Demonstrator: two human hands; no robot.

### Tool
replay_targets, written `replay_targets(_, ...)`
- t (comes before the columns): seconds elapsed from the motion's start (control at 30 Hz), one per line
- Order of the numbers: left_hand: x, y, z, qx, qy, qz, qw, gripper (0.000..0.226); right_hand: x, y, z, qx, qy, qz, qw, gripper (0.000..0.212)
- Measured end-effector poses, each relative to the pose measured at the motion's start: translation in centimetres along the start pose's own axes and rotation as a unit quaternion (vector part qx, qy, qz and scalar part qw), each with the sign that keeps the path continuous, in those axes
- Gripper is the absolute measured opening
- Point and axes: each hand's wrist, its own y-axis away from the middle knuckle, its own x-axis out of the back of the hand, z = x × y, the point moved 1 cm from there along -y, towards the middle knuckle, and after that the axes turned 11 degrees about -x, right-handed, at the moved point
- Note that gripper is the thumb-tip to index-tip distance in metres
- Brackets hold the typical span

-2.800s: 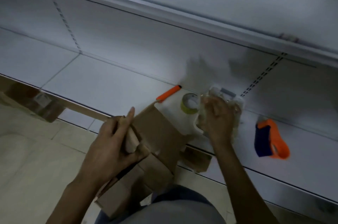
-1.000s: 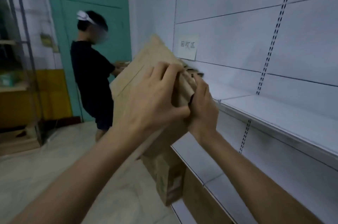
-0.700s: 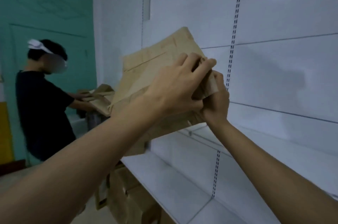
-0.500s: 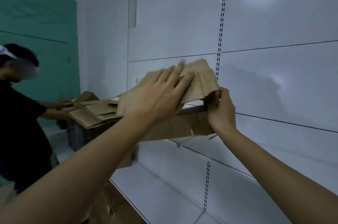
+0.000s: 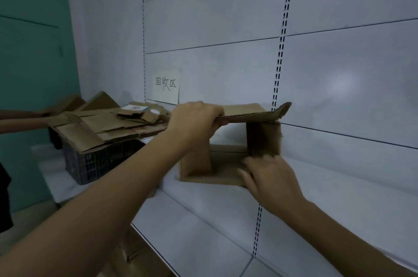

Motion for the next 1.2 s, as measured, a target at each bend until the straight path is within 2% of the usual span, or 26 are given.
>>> replay_targets(0.1, -1.9, -0.6, -1.2, -0.019, 0.004, 0.063, 0.998, 0.037, -1.3, 0.7, -1.3, -0.06, -0.03, -0.209, 0.976, 0.048)
replay_targets(0.13, -2.6, -0.7, -1.2, -0.033, 0.011, 0.073, 0.997, 0.036, -1.9, 0.9, -1.7, -0.067, -0.039, -0.241, 0.967, 0.047)
replay_targets(0.2, -3.3, -1.2, -1.2, -0.066, 0.021, 0.068, 0.995, 0.036, -2.2, 0.0, -2.5, -0.093, -0.021, -0.222, 0.97, 0.035)
replay_targets(0.27, -3.5, -1.8, -1.3, -0.095, 0.028, 0.055, 0.994, 0.035, -2.8, -2.0, -3.2, -0.098, 0.07, -0.186, 0.975, 0.018)
replay_targets(0.3, -3.6, -2.3, -1.7, -0.112, 0.024, 0.044, 0.992, 0.035, -3.4, -3.3, -3.5, -0.098, 0.119, -0.183, 0.971, 0.019)
replay_targets(0.37, -3.5, -3.2, -2.4, -0.139, 0.018, 0.029, 0.99, 0.035, -4.7, -6.0, -3.5, -0.096, 0.225, -0.224, 0.943, 0.028)
replay_targets(0.47, -3.6, -3.6, -3.3, -0.167, 0.015, 0.024, 0.986, 0.033, -5.7, -7.8, -3.6, -0.11, 0.334, -0.274, 0.895, 0.025)
replay_targets(0.5, -3.7, -3.6, -3.3, -0.161, 0.012, 0.027, 0.986, 0.028, -5.8, -7.7, -3.7, -0.112, 0.336, -0.265, 0.897, 0.024)
replay_targets(0.6, -5.3, -2.6, -3.5, -0.16, 0.007, 0.082, 0.984, 0.01, -4.1, -5.2, -4.9, -0.083, 0.255, -0.16, 0.95, 0.024)
replay_targets(0.67, -7.4, -1.7, -4.3, -0.189, 0.029, 0.176, 0.966, 0.022, -2.7, -2.1, -4.2, -0.079, 0.205, -0.064, 0.974, 0.02)
replay_targets(0.73, -10.4, -0.6, -5.0, -0.23, 0.057, 0.331, 0.913, 0.023, -1.2, 1.0, -2.9, -0.147, 0.114, 0.025, 0.982, 0.009)
replay_targets(0.77, -11.8, 0.1, -5.2, -0.244, 0.06, 0.375, 0.892, 0.027, -0.6, 2.1, -2.4, -0.203, 0.06, 0.055, 0.976, 0.02)
replay_targets(0.8, -13.2, 1.1, -5.1, -0.232, 0.069, 0.392, 0.888, 0.038, -0.3, 2.9, -2.1, -0.25, 0.016, 0.078, 0.965, 0.029)
replay_targets(0.83, -14.0, 2.4, -4.9, -0.183, 0.095, 0.385, 0.899, 0.052, -0.2, 3.5, -1.9, -0.282, -0.012, 0.096, 0.954, 0.032)
replay_targets(0.87, -14.9, 3.4, -4.6, -0.099, 0.149, 0.362, 0.915, 0.069, -0.3, 3.7, -2.0, -0.296, -0.026, 0.11, 0.949, 0.032)
replay_targets(0.9, -15.4, 4.1, -4.4, 0.007, 0.243, 0.321, 0.916, 0.088, -0.5, 3.9, -2.1, -0.306, -0.034, 0.119, 0.944, 0.032)
replay_targets(0.93, -15.6, 4.5, -4.3, 0.111, 0.358, 0.266, 0.888, 0.107, -0.7, 3.9, -2.2, -0.316, -0.041, 0.124, 0.94, 0.031)
replay_targets(0.97, -15.6, 4.4, -4.1, 0.181, 0.457, 0.203, 0.847, 0.122, -0.9, 3.8, -2.3, -0.325, -0.047, 0.124, 0.936, 0.031)
replay_targets(1.0, -15.9, 4.1, -4.0, 0.207, 0.513, 0.154, 0.819, 0.134, -1.0, 3.7, -2.2, -0.33, -0.05, 0.124, 0.935, 0.03)
replay_targets(1.03, -16.2, 3.8, -3.8, 0.203, 0.527, 0.125, 0.816, 0.141, -1.0, 3.7, -2.0, -0.333, -0.055, 0.127, 0.933, 0.029)
replay_targets(1.13, -17.0, 3.8, -2.8, 0.151, 0.486, 0.093, 0.856, 0.148, -1.1, 3.9, -2.0, -0.342, -0.076, 0.142, 0.926, 0.029)
replay_targets(1.2, -17.4, 3.9, -2.1, 0.154, 0.464, 0.076, 0.869, 0.145, -1.3, 4.1, -1.9, -0.341, -0.076, 0.137, 0.927, 0.031)
